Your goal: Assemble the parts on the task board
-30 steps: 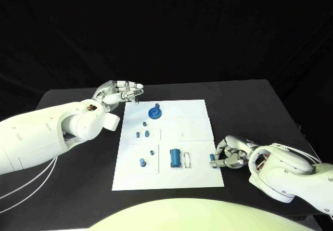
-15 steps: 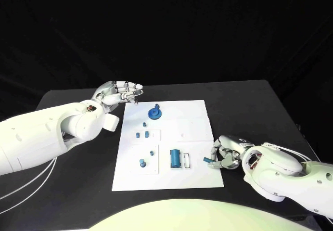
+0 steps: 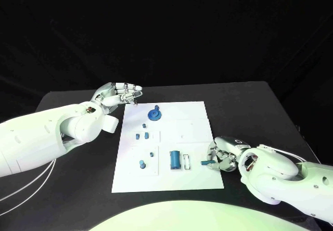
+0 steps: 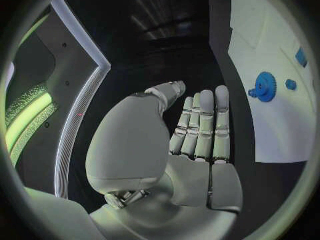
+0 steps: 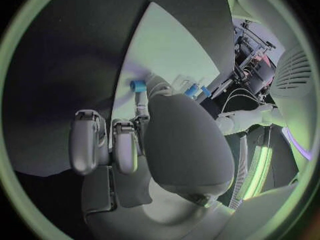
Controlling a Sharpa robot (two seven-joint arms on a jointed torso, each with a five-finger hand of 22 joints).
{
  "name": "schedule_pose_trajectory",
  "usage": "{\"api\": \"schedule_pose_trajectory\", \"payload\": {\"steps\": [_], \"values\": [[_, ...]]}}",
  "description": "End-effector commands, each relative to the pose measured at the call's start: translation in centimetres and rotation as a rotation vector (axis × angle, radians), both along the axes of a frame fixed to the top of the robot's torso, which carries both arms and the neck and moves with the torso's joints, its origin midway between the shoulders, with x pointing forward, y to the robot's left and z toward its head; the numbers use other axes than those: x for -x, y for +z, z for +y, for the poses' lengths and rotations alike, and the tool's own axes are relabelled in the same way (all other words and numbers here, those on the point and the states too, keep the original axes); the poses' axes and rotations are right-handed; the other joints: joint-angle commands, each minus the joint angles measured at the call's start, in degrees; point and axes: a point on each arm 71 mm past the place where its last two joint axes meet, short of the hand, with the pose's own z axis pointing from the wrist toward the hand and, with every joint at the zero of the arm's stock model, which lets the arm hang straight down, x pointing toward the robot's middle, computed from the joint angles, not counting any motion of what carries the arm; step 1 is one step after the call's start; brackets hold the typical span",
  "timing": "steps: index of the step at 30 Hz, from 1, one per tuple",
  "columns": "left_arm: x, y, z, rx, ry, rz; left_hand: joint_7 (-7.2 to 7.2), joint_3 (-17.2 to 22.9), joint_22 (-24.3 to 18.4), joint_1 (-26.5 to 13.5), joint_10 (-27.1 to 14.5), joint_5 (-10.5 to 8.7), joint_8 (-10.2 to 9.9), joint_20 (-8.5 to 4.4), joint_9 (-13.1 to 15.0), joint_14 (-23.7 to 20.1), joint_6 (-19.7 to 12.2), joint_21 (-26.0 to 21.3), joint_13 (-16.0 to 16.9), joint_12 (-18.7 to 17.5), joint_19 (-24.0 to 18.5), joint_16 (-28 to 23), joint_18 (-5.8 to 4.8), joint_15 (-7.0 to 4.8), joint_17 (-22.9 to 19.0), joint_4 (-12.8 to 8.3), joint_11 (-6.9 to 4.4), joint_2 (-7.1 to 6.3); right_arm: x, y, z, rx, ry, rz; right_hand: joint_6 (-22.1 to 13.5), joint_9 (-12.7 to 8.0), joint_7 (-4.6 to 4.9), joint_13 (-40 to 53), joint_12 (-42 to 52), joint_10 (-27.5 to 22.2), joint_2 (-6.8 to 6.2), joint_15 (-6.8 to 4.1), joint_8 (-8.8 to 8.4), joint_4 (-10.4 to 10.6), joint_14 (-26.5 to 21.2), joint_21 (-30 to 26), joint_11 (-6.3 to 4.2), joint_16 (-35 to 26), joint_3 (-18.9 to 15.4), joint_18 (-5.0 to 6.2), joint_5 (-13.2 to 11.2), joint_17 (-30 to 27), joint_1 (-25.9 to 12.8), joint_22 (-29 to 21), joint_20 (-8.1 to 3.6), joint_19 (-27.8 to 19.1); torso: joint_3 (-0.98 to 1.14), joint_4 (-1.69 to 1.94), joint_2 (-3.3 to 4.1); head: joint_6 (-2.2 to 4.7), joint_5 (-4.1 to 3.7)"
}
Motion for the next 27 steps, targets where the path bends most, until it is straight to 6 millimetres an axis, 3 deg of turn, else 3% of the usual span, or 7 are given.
{"api": "schedule_pose_trajectory", "payload": {"steps": [1, 7, 9, 11, 21, 27], "values": [[0.1, 0.1, -0.2, 0.014, -0.013, -0.006, -0.08, 0.0, -0.1, -0.3, -0.5, 0.17, 0.2, 0.32, 0.1, -0.6, -0.4, -0.1, -0.1, 0.2, 0.0, 0.0, 0.76, -0.01, -0.1, 0.1, -0.02, 0.47, 0.2, -0.2, -0.2, -0.018, -0.062, 0.030, 0.6, -0.3, -0.12, 7.6, 0.4, 1.1, 0.34, -0.26, 0.50, -4.0, 5.4, 0.5, -0.33, 0.3, 5.4, -0.82, -0.1, 12.3, -1.3, 12.1, -0.52, 2.2, 0.02, -0.05, -0.01, 0.04, 0.10], [0.1, 0.1, -0.2, 0.015, -0.014, -0.006, -0.08, 0.1, -0.1, -0.2, -0.5, 0.18, 0.2, 0.32, 0.1, -0.6, -0.4, -0.2, -0.1, 0.2, 0.0, 0.0, 0.77, -0.02, -0.1, 0.1, -0.03, 0.47, 0.0, 1.3, 0.9, -0.148, -0.104, 0.045, 0.4, 0.1, -0.24, 7.7, 0.5, 1.3, -0.58, -0.36, 0.71, -3.4, 5.4, 1.0, -0.44, 0.3, 7.0, -0.90, -0.2, 12.4, -4.9, 12.2, -0.62, 2.4, 0.04, -0.08, 0.04, -0.12, -0.01], [0.1, 0.1, -0.2, 0.015, -0.014, -0.006, -0.08, 0.1, -0.1, -0.2, -0.5, 0.18, 0.2, 0.32, 0.1, -0.6, -0.4, -0.2, -0.1, 0.2, 0.0, 0.0, 0.77, -0.02, -0.1, 0.1, -0.03, 0.47, 0.0, 1.5, 1.3, -0.181, -0.112, 0.057, 0.0, 0.3, -0.16, 7.8, 0.6, 1.4, 0.15, -0.19, 0.73, -3.0, 5.4, 1.0, -0.20, 0.4, 6.9, -0.92, -0.3, 12.4, -11.3, 12.2, -0.42, 2.4, 0.04, -0.06, 0.04, -0.11, -0.11], [0.1, 0.1, -0.2, 0.015, -0.015, -0.006, -0.08, 0.1, -0.1, -0.2, -0.5, 0.18, 0.2, 0.32, 0.1, -0.6, -0.4, -0.2, -0.1, 0.2, 0.0, 0.0, 0.77, -0.02, -0.1, 0.1, -0.03, 0.47, 0.0, 1.5, 1.8, -0.216, -0.119, 0.075, -0.1, 0.5, -0.03, 7.7, 0.5, 1.4, 0.09, -0.18, 0.86, -3.1, 5.4, 0.9, -0.23, 0.4, 7.1, -0.88, -0.3, 12.4, -13.2, 12.2, -0.47, 2.4, 0.04, -0.09, 0.02, -0.09, -0.11], [0.1, 0.2, -0.3, 0.015, -0.016, -0.005, -0.09, 0.1, -0.1, -0.1, -0.5, 0.19, 0.2, 0.31, 0.1, -0.6, -0.4, -0.2, -0.1, 0.3, 0.1, 0.0, 0.77, -0.03, -0.1, 0.0, -0.03, 0.49, 0.3, -0.3, 3.2, -0.254, -0.140, 0.172, -0.2, 0.8, -0.04, 7.9, 0.6, 1.5, 0.29, -0.20, 1.06, -3.1, 5.4, 0.9, -0.25, 0.4, 7.4, -0.88, -0.3, 12.5, -15.0, 12.2, -0.48, 2.4, 0.11, -0.05, 0.06, -0.40, 0.06], [0.1, 0.2, -0.3, 0.016, -0.018, -0.004, -0.09, 0.1, -0.1, -0.1, -0.5, 0.19, 0.2, 0.31, 0.1, -0.6, -0.4, -0.2, -0.1, 0.3, 0.1, 0.0, 0.77, -0.03, -0.1, 0.0, -0.03, 0.49, 0.3, -1.0, 3.9, -0.247, -0.145, 0.187, 0.0, 1.3, 0.04, 8.0, 0.8, 1.7, 0.07, -0.13, 1.59, -3.1, 5.4, 0.9, -0.16, 0.4, 6.2, -0.88, -0.6, 12.5, -19.7, 12.2, -0.44, 2.4, 0.11, -0.07, 0.03, -0.62, -0.06]]}}
